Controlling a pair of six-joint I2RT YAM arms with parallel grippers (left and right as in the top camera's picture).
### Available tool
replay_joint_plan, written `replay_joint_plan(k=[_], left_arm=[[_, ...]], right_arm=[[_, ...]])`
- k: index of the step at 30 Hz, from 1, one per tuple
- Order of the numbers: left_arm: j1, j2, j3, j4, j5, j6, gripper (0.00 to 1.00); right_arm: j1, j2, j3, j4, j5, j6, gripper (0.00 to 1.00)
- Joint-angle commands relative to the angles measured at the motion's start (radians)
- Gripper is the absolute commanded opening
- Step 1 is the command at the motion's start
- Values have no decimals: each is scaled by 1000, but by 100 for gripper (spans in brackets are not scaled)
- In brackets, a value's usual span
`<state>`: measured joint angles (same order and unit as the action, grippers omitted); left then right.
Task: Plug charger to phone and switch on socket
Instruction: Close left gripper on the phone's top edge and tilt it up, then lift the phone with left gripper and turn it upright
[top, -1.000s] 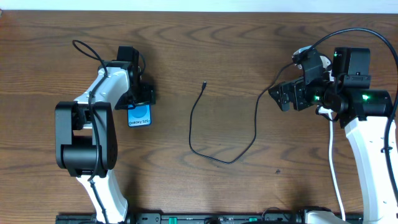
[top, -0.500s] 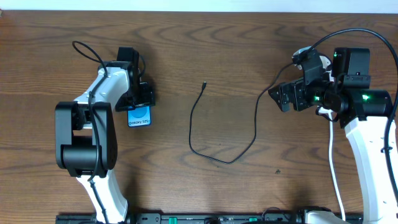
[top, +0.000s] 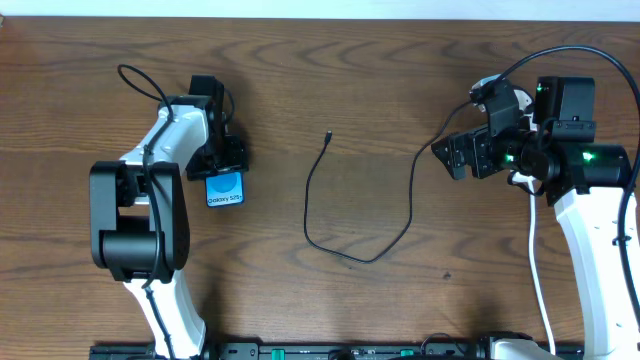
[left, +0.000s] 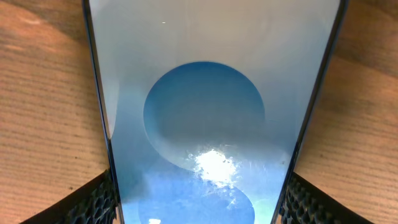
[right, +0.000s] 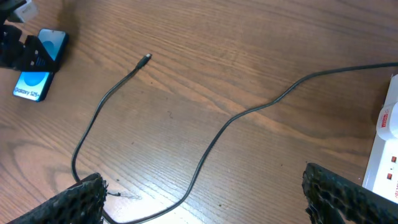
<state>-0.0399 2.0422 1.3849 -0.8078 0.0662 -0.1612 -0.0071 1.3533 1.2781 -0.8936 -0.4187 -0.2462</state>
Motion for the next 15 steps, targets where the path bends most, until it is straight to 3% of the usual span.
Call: replay_joint_plan(k=[1,15], left_arm=[[-2,-6,63,-34,4,-13,69],[-2,-115,72,-55,10,-26,69]], right_arm=[[9,7,21,0,-2,6,97],[9,7,21,0,-2,6,98]])
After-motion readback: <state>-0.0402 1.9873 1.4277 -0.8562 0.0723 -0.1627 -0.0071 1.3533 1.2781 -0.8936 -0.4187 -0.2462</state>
